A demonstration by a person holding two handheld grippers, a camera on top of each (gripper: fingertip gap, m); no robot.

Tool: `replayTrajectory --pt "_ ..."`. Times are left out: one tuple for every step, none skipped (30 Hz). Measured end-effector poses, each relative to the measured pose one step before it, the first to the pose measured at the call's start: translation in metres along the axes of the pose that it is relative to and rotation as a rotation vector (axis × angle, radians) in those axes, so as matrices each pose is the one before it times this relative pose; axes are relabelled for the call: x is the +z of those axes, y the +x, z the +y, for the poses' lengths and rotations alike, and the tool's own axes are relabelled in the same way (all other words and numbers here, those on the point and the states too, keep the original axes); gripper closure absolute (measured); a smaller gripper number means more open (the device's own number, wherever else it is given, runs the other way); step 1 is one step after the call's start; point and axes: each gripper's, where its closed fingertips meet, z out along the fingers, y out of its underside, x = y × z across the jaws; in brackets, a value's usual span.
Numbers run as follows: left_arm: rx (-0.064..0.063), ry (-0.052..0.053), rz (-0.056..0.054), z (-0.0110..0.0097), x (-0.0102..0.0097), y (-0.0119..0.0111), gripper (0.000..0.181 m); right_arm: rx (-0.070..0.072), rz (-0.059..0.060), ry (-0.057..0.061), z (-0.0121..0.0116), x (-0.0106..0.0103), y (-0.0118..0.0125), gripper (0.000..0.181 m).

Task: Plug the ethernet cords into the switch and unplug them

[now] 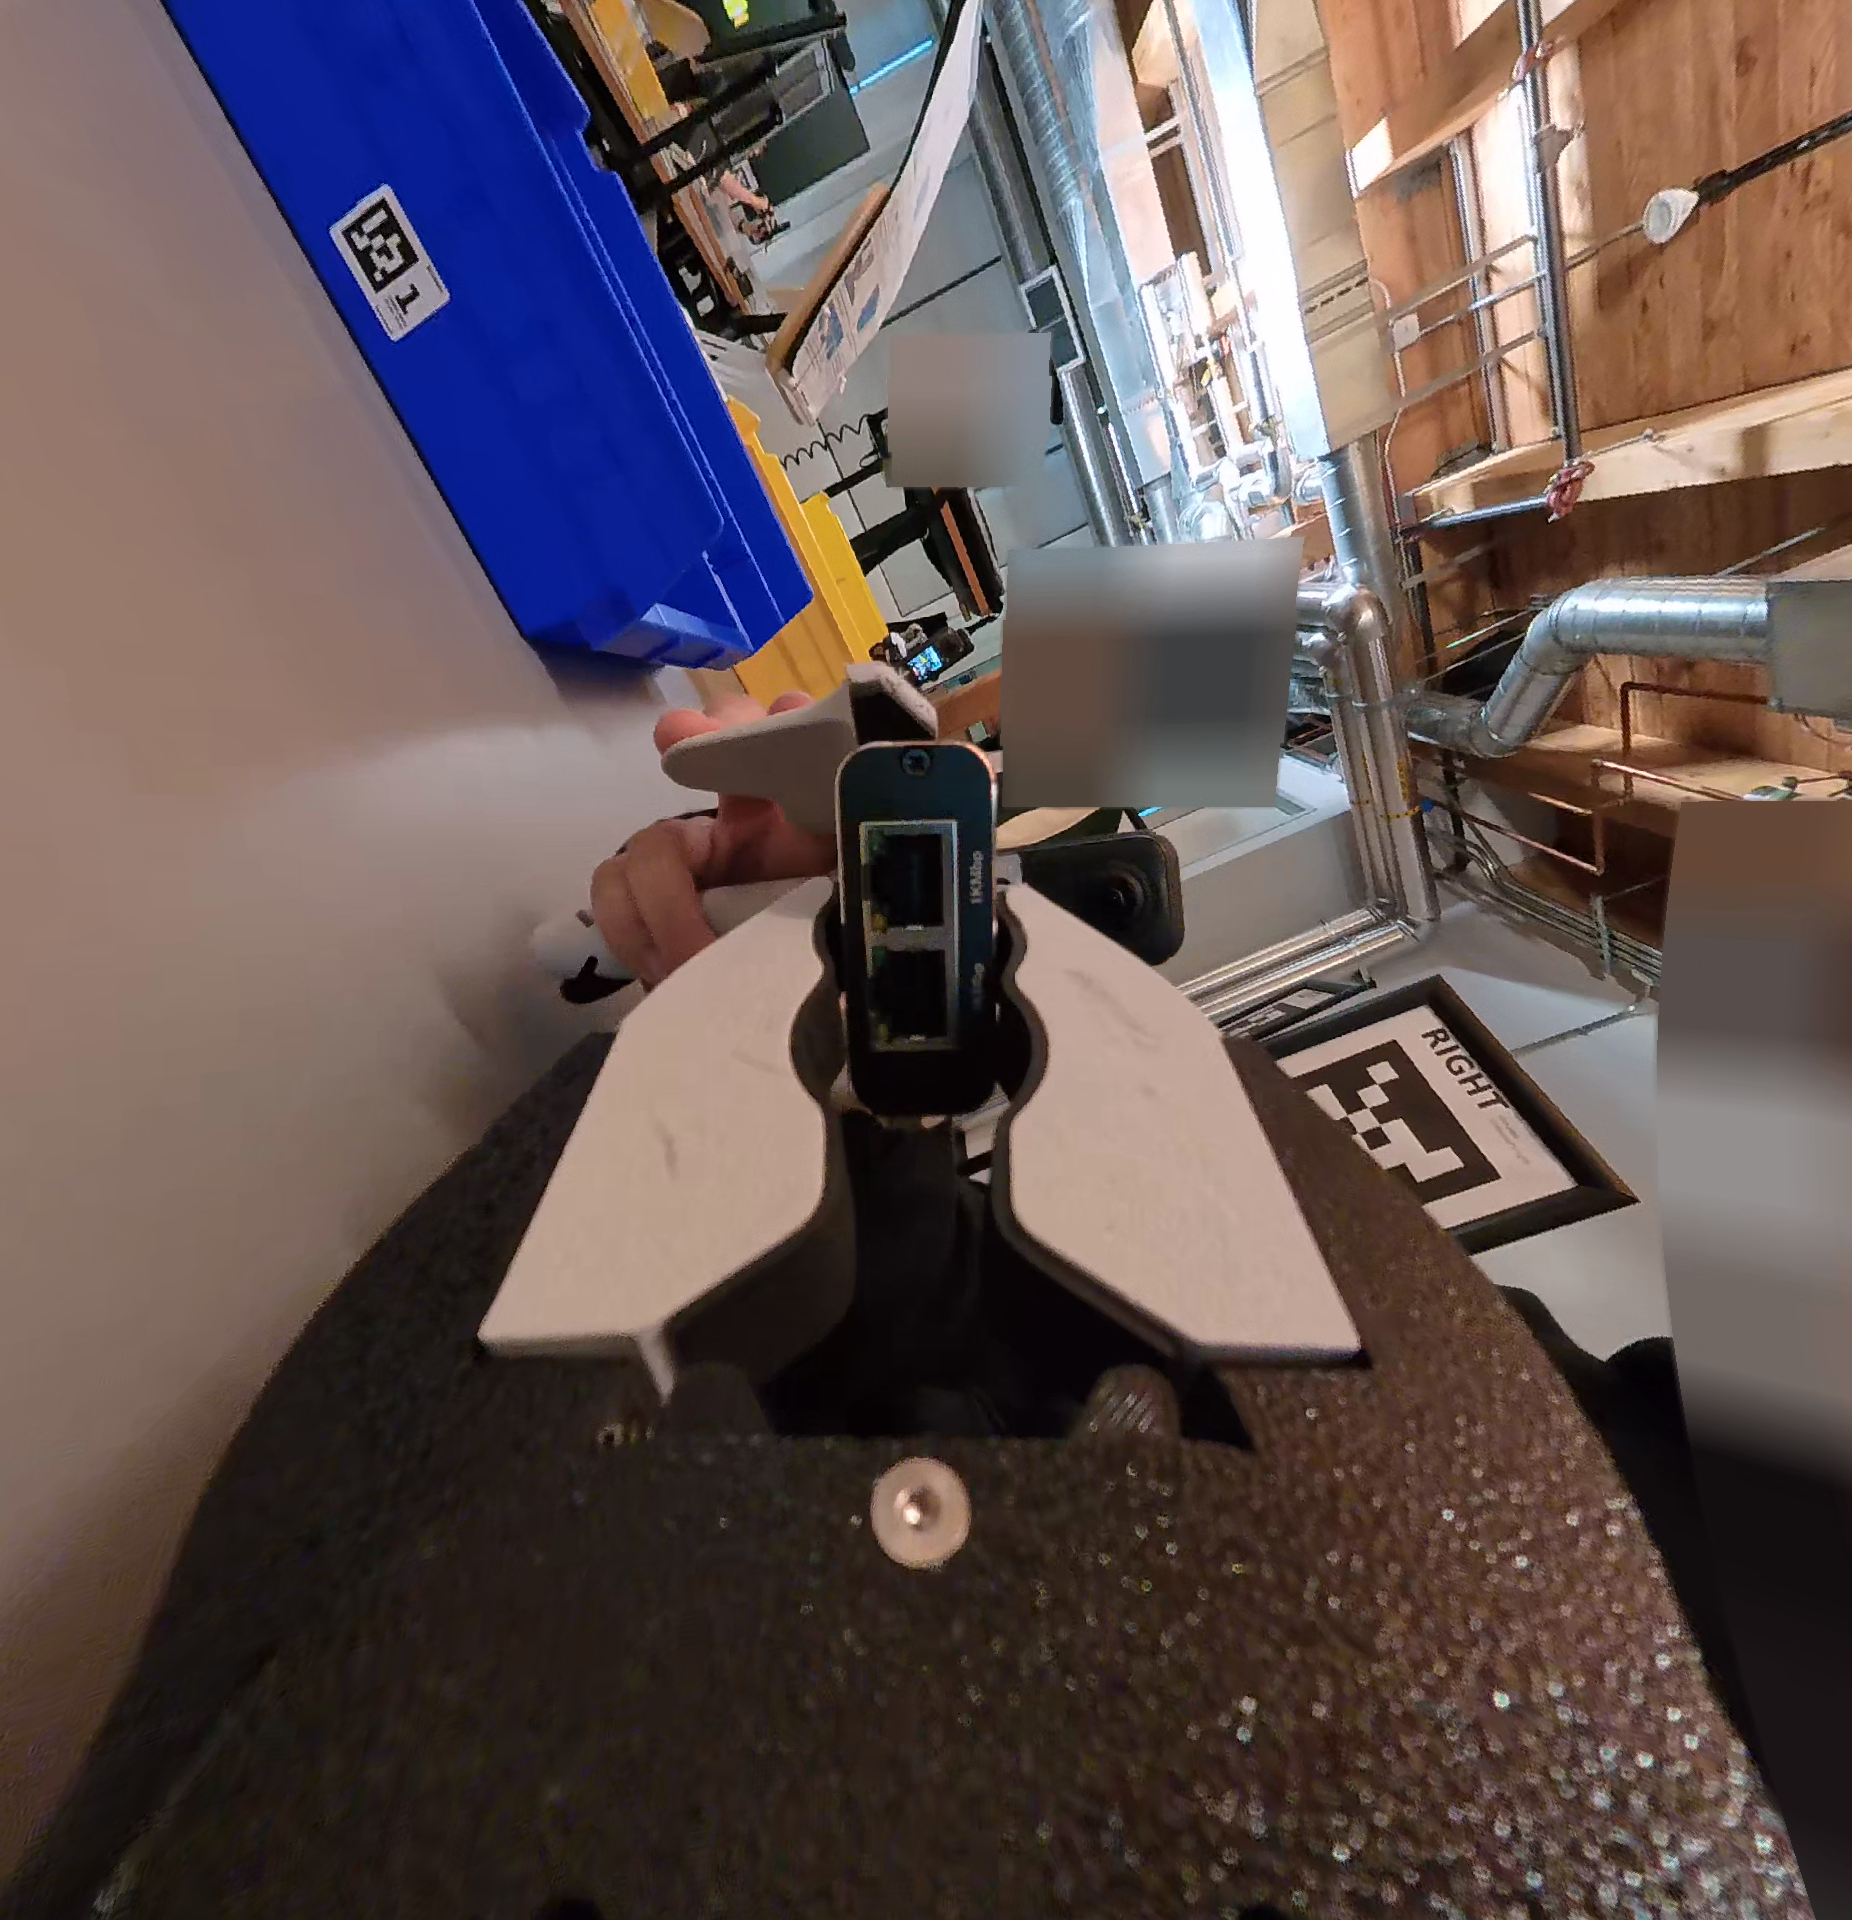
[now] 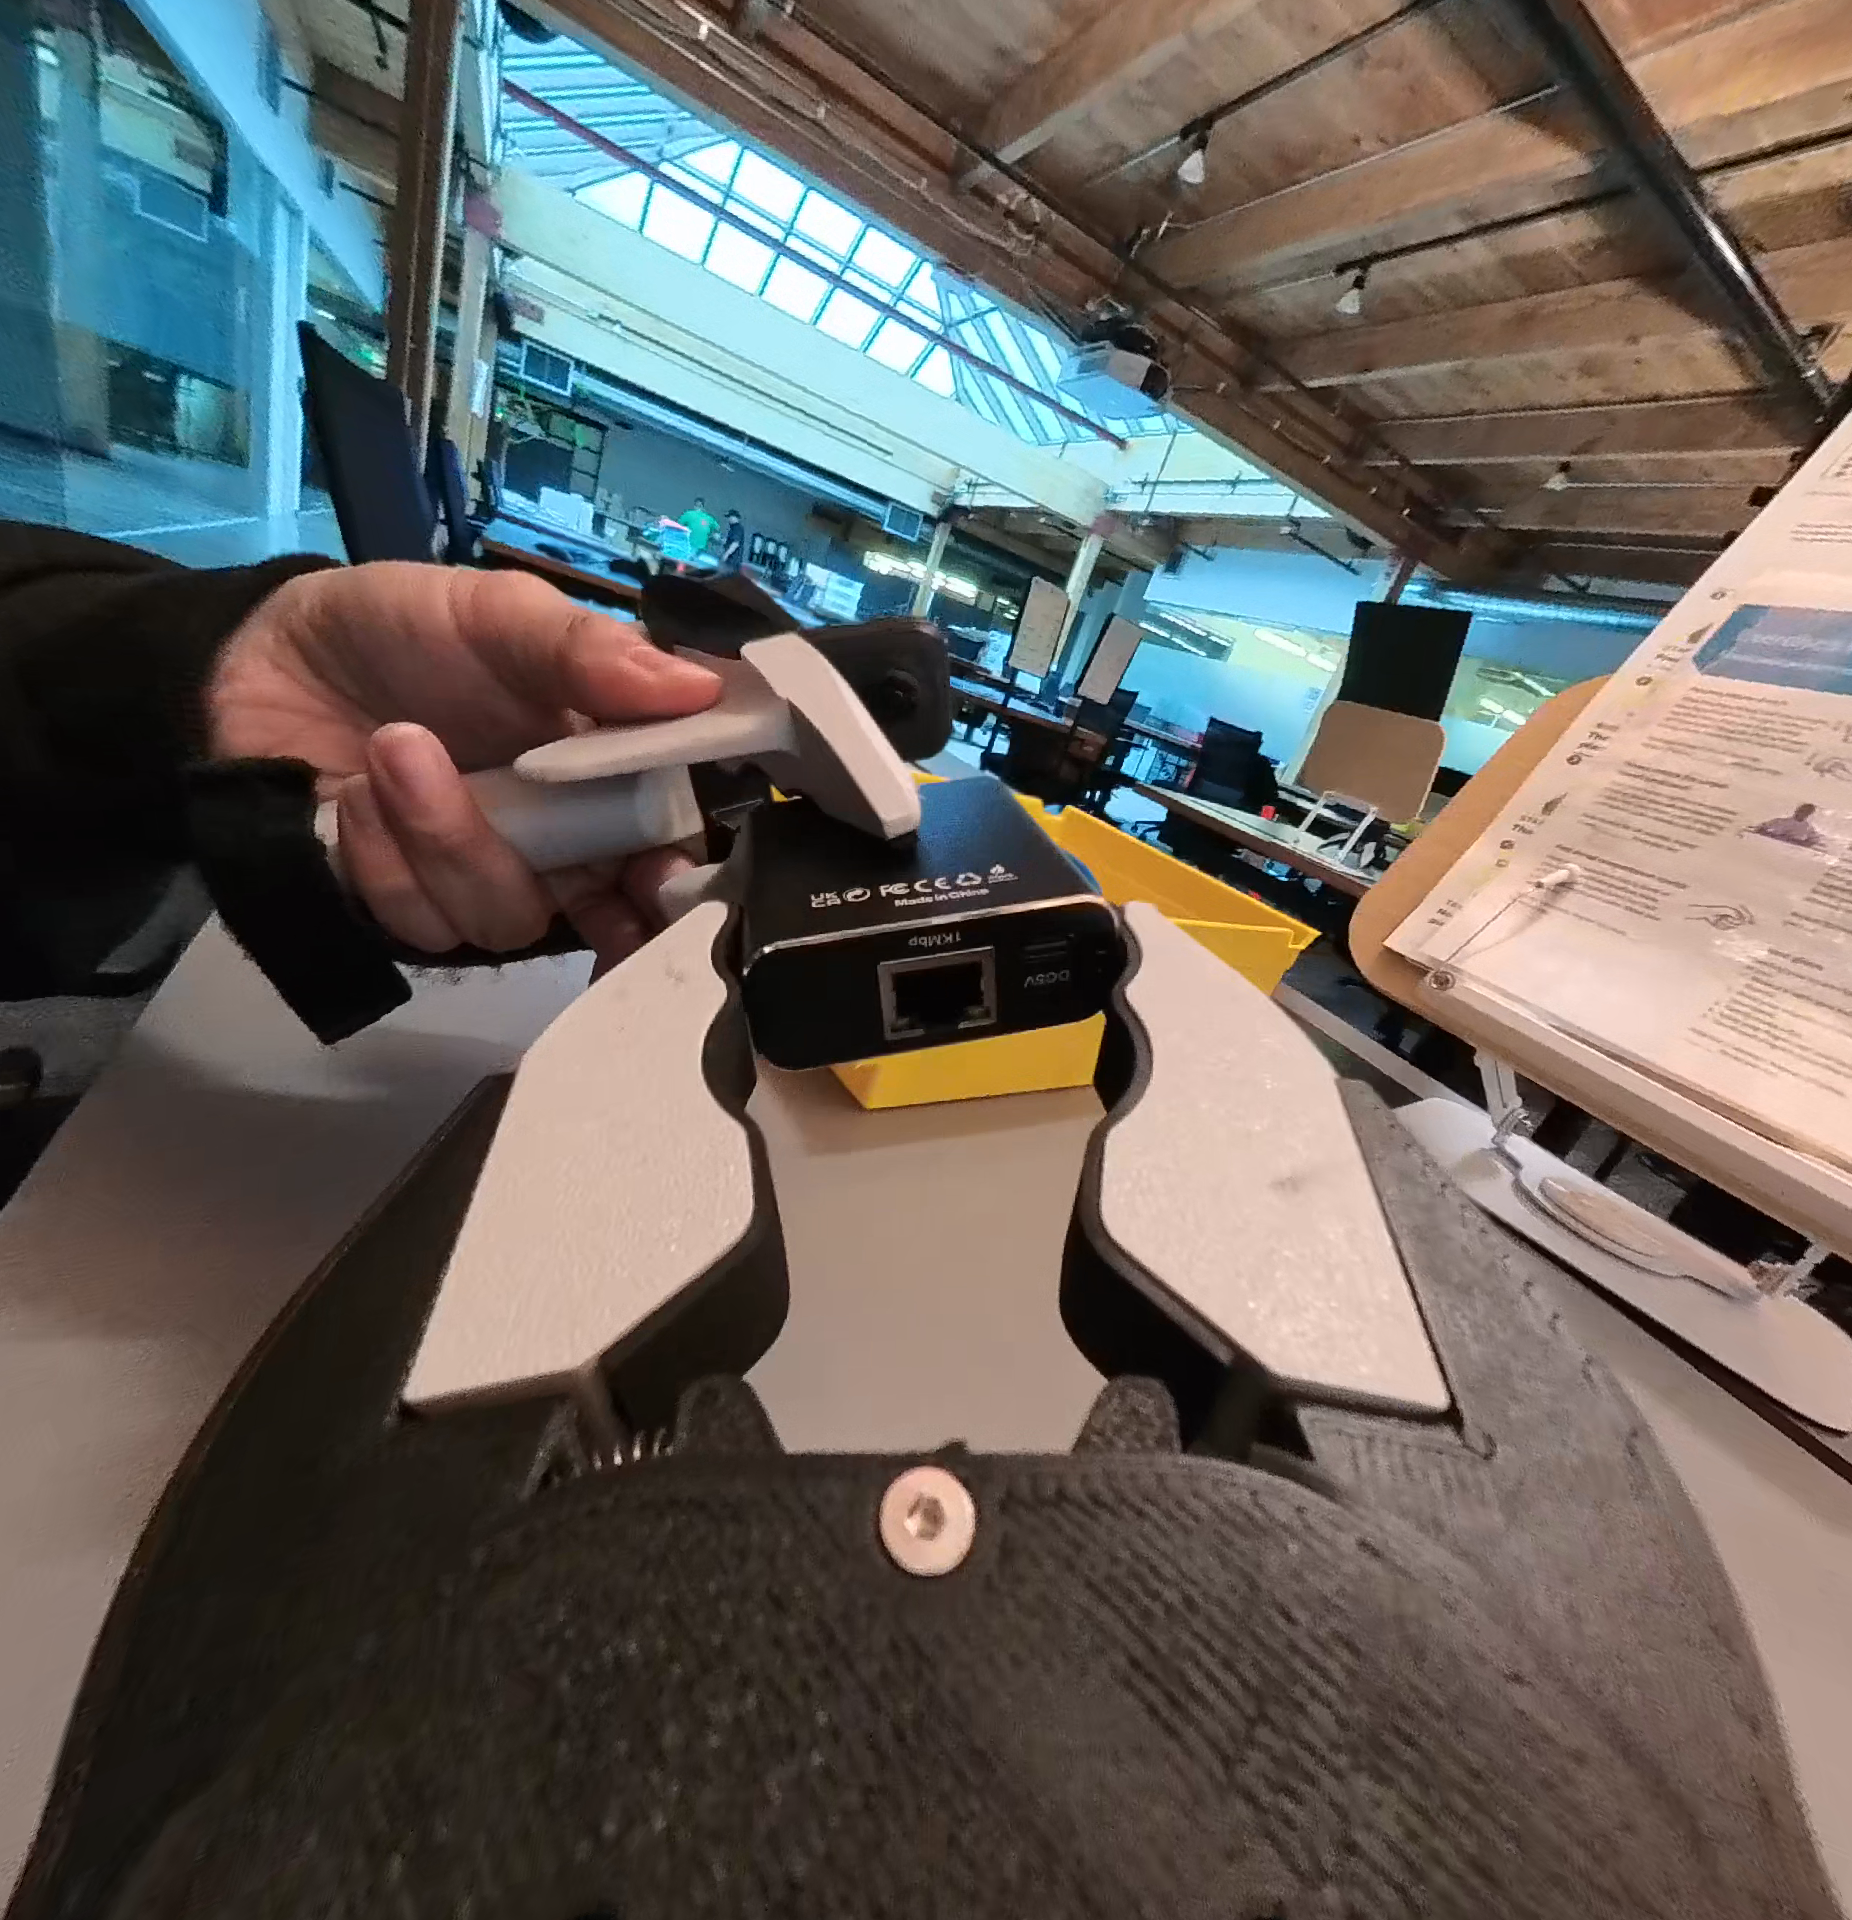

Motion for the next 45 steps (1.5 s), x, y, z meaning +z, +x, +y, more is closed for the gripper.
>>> replayTrajectory --pt "-0.0071 0.0015 0.0072 -0.00041 -0.00014 0.00093 0.157 0.0014 -0.0029 0.0031 -0.00089 0.00039 0.00023 0.117" --pt "-0.0031 -0.0071 0.0037 0.00020 -0.00033 0.00048 0.157 0.0039 -0.0016 0.0223 -0.00182 0.00056 -0.00012 0.117" --pt "0.0050 -0.0139 -0.0057 0.00092 -0.00056 -0.00087 0.157 0.0057 -0.0015 0.0219 -0.00039 0.00030 -0.00078 0.117" --pt "0.0066 -0.0088 -0.0113 0.00059 -0.00068 -0.00173 0.157 0.0061 -0.0036 0.0055 0.00146 -0.00001 -0.00087 0.117" --pt "0.0051 -0.0019 -0.0108 0.00002 -0.00047 -0.00184 0.157 0.0069 -0.0041 -0.0022 0.00156 0.00007 -0.00062 0.117" --pt "0.0066 -0.0050 -0.0145 0.00026 -0.00022 -0.00242 0.157 0.0190 -0.0082 0.0033 0.00042 -0.00005 -0.00081 0.117" --pt "0.0081 -0.0083 -0.0189 0.00092 0.00035 -0.00314 0.157 0.0299 -0.0172 0.0139 -0.00107 0.00029 -0.00216 0.117" --pt "0.0035 -0.0048 -0.0090 0.00089 0.00058 -0.00187 0.158 0.0237 -0.0030 0.0046 -0.00025 0.00061 -0.00023 0.116" --pt "-0.0091 0.0003 0.0017 0.00024 0.00034 -0.00087 0.158 0.0020 0.0013 -0.0083 0.00133 0.00044 0.00038 0.115" --pt "-0.0111 0.0050 0.0021 -0.00035 -0.00006 -0.00077 0.158 -0.0045 -0.0023 -0.0111 0.00133 -0.00004 0.00009 0.115" --pt "-0.0092 0.0052 0.0001 -0.00014 0.00031 -0.00084 0.158 0.0070 -0.0026 -0.0194 0.00203 0.00011 0.00048 0.115" --pt "-0.0144 0.0011 0.0075 0.00082 0.00090 0.00012 0.158 0.0100 -0.0027 -0.0148 0.00143 -0.00057 -0.00005 0.116" --pt "-0.0165 -0.0042 0.0163 0.00183 0.00175 0.00129 0.157 0.0064 -0.0101 0.0171 -0.00211 -0.00188 -0.00081 0.116" --pt "-0.0118 -0.0021 0.0092 0.00143 0.00217 0.00067 0.157 0.0254 -0.0157 0.0274 -0.00306 -0.00233 -0.00052 0.116" --pt "-0.0045 0.0012 -0.0029 0.00066 0.00182 -0.00049 0.157 0.0219 -0.0116 0.0184 -0.00095 -0.00196 0.00035 0.116" --pt "0.0032 -0.0008 -0.0071 0.00048 0.00133 -0.00087 0.157 -0.0067 -0.0024 0.0088 0.00053 -0.00163 0.00045 0.116" --pt "0.0048 -0.0016 -0.0053 0.00018 0.00060 -0.00032 0.157 -0.0236 0.0032 0.0031 0.00048 -0.00111 -0.00010 0.115" --pt "0.0042 0.0018 -0.0061 -0.00067 -0.00006 -0.00008 0.157 -0.0193 0.0059 -0.0067 0.00075 -0.00009 0.00018 0.115" --pt "0.0043 0.0046 -0.0056 -0.00113 -0.00044 0.00008 0.157 -0.0146 0.0062 -0.0127 0.00138 0.00057 0.00047 0.116" --pt "0.0000 0.0068 -0.0015 -0.00121 -0.00044 0.00046 0.157 -0.0178 0.0083 -0.0053 0.00073 0.00073 0.00061 0.116" --pt "-0.0024 0.0045 -0.0002 -0.00073 -0.00039 0.00044 0.157 -0.0176 0.0102 -0.0049 0.00029 0.00058 0.00045 0.116" --pt "0.0000 -0.0012 -0.0012 0.00007 -0.00022 0.00013 0.157 -0.0115 0.0035 -0.0092 0.00057 0.00024 -0.00017 0.116" --pt "0.0043 -0.0036 -0.0037 0.00032 -0.00030 -0.00021 0.157 -0.0114 0.0001 -0.0124 0.00108 0.00013 -0.00030 0.116" --pt "0.0039 -0.0034 -0.0040 0.00017 -0.00045 -0.00025 0.157 -0.0073 0.0007 -0.0094 0.00099 0.00032 -0.00018 0.116" --pt "0.0034 -0.0043 -0.0041 0.00031 -0.00060 -0.00043 0.157 -0.0017 -0.0023 -0.0069 0.00107 0.00034 -0.00059 0.117" --pt "0.0033 -0.0012 -0.0046 -0.00005 -0.00038 -0.00058 0.157 0.0019 0.0015 -0.0031 0.00097 0.00040 -0.00029 0.116" --pt "0.0022 0.0029 -0.0053 -0.00068 -0.00042 -0.00097 0.157 -0.0004 0.0067 -0.0041 0.00101 0.00050 0.00019 0.117" --pt "0.0024 0.0092 -0.0074 -0.00159 -0.00056 -0.00117 0.157 0.0024 0.0088 -0.0265 0.00261 0.00078 0.00062 0.117" --pt "0.0024 0.0136 -0.0021 -0.00231 -0.00076 -0.00056 0.157 0.0141 0.0036 -0.0491 0.00380 0.00134 0.00113 0.117" --pt "-0.0018 0.0089 0.0142 -0.00141 -0.00053 0.00133 0.157 0.0238 0.0013 -0.0284 0.00127 0.00131 0.00102 0.117" --pt "0.0045 0.0002 0.0258 -0.00015 0.00015 0.00362 0.156 0.0448 -0.0154 0.0242 -0.00397 -0.00015 -0.00065 0.117" --pt "0.0322 0.0009 0.0235 0.00005 0.00107 0.00569 0.152 0.0777 -0.0341 0.0454 -0.00545 -0.00119 -0.00174 0.117" --pt "0.0539 0.0042 0.0146 -0.00055 0.00139 0.00699 0.148 0.0848 -0.0395 0.0534 -0.00709 -0.00219 -0.00143 0.117" --pt "0.0715 -0.0009 -0.0001 -0.00047 0.00145 0.00673 0.144 0.0658 -0.0230 0.0626 -0.00939 -0.00316 0.00006 0.117" --pt "0.0915 -0.0149 -0.0216 0.00028 0.00087 0.00449 0.139 0.0465 -0.0291 0.0354 -0.00563 -0.00253 -0.00122 0.117" --pt "0.1122 -0.0200 -0.0405 0.00002 -0.00046 0.00174 0.134 0.0358 -0.0171 0.0201 -0.00312 -0.00202 0.00020 0.117" --pt "0.1302 -0.0127 -0.0435 -0.00131 -0.00186 0.00108 0.133 0.0297 -0.0056 0.0265 -0.00361 -0.00230 0.00131 0.117" --pt "0.1327 -0.0016 -0.0465 -0.00341 -0.00309 0.00048 0.132 0.0336 -0.0183 0.0255 -0.00377 -0.00264 -0.00009 0.117" --pt "0.1228 0.0084 -0.0489 -0.00507 -0.00393 0.00001 0.129 0.0220 -0.0034 0.0256 -0.00405 -0.00271 0.00113 0.117" --pt "0.1160 0.0109 -0.0467 -0.00555 -0.00407 -0.00024 0.121 0.0219 -0.0026 0.0311 -0.00518 -0.00264 0.00106 0.117" --pt "0.1193 0.0031 -0.0463 -0.00383 -0.00351 -0.00082 0.116 0.0327 -0.0255 0.0272 -0.00445 -0.00241 -0.00152 0.117" --pt "0.1296 -0.0048 -0.0365 -0.00166 -0.00285 0.00022 0.114 0.0281 -0.0118 0.0237 -0.00360 -0.00194 -0.00008 0.117" --pt "0.1404 -0.0128 -0.0199 0.00087 -0.00164 0.00285 0.115 0.0242 -0.0058 0.0197 -0.00267 -0.00146 0.00083 0.117" --pt "0.1408 -0.0254 -0.0164 0.00336 -0.00030 0.00360 0.115 0.0266 -0.0196 0.0100 -0.00119 -0.00080 -0.00131 0.117" --pt "0.1313 -0.0390 -0.0267 0.00504 0.00093 0.00264 0.114 0.0207 -0.0207 0.0062 -0.00077 0.00019 -0.00220 0.117"
